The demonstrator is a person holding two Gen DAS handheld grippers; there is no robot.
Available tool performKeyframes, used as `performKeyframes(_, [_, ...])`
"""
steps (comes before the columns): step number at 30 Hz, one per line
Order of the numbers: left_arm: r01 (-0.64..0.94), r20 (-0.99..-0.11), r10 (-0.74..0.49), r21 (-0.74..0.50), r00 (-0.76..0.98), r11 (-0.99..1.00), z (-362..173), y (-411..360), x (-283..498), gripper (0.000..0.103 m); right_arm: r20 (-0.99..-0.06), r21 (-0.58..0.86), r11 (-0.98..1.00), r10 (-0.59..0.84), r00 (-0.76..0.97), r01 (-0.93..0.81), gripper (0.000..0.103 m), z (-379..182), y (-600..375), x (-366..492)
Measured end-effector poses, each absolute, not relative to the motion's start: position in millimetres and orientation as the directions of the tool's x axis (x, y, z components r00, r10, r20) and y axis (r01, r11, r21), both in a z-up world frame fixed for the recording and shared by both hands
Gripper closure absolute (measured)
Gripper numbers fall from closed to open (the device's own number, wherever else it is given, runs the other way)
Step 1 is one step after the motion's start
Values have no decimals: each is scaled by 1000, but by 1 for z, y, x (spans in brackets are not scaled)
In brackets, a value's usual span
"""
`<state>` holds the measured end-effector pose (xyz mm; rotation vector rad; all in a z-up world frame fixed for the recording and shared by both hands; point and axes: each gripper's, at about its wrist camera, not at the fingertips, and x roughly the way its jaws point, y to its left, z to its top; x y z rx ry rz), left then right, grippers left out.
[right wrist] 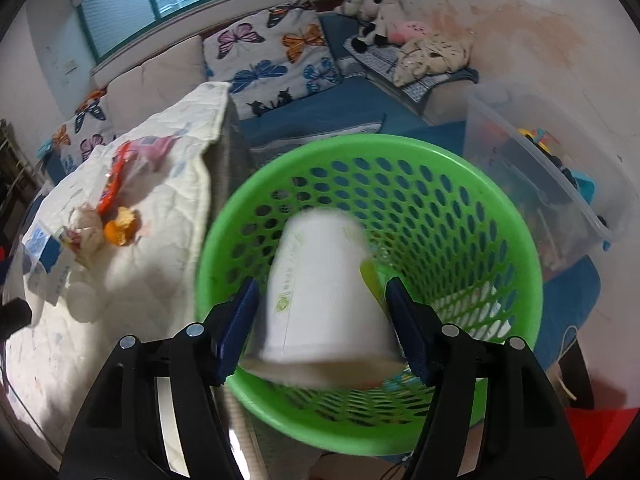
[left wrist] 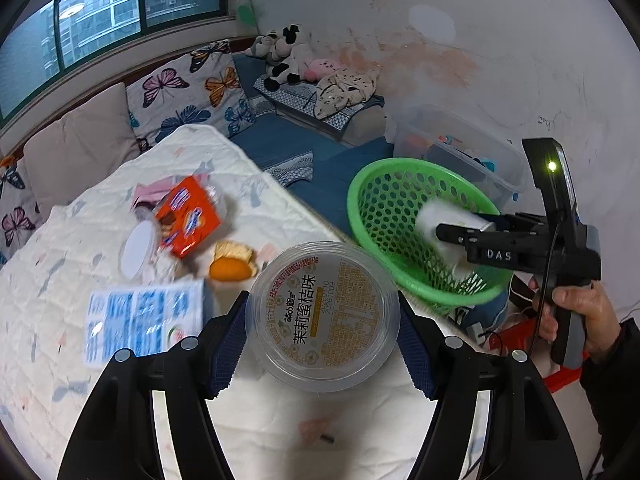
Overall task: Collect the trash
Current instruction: 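Drop the white paper cup into the green basket with the right gripper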
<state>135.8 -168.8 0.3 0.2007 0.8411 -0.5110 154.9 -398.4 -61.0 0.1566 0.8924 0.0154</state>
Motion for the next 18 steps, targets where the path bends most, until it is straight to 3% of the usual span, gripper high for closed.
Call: performKeyframes(18, [566,-798,-344,-5,494,824,-21,-259,171,36,-721,125,987,18,692,104,28,-40,-436,99])
